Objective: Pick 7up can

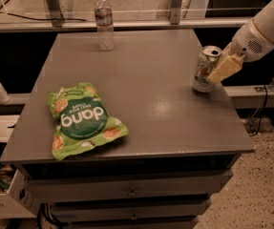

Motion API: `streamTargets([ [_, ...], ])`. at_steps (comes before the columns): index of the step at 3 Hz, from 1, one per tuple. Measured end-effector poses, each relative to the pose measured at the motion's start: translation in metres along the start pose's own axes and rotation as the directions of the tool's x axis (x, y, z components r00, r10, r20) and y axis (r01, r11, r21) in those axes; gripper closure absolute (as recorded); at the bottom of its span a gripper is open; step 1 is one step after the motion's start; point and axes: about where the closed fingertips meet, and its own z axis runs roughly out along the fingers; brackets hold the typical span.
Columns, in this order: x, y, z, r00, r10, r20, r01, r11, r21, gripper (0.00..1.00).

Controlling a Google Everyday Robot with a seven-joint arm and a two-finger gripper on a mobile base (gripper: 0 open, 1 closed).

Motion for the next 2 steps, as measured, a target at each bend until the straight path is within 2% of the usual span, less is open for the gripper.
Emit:
streamTargets([
  [1,-0.008,0.007,-0.016,0.999,-0.009,0.05,0.01,0.9998,-0.016,1.0],
  [2,-0.023,0.013,-0.036,0.99,-0.02,0.137,0.024,0.9992,-0.031,1.0],
])
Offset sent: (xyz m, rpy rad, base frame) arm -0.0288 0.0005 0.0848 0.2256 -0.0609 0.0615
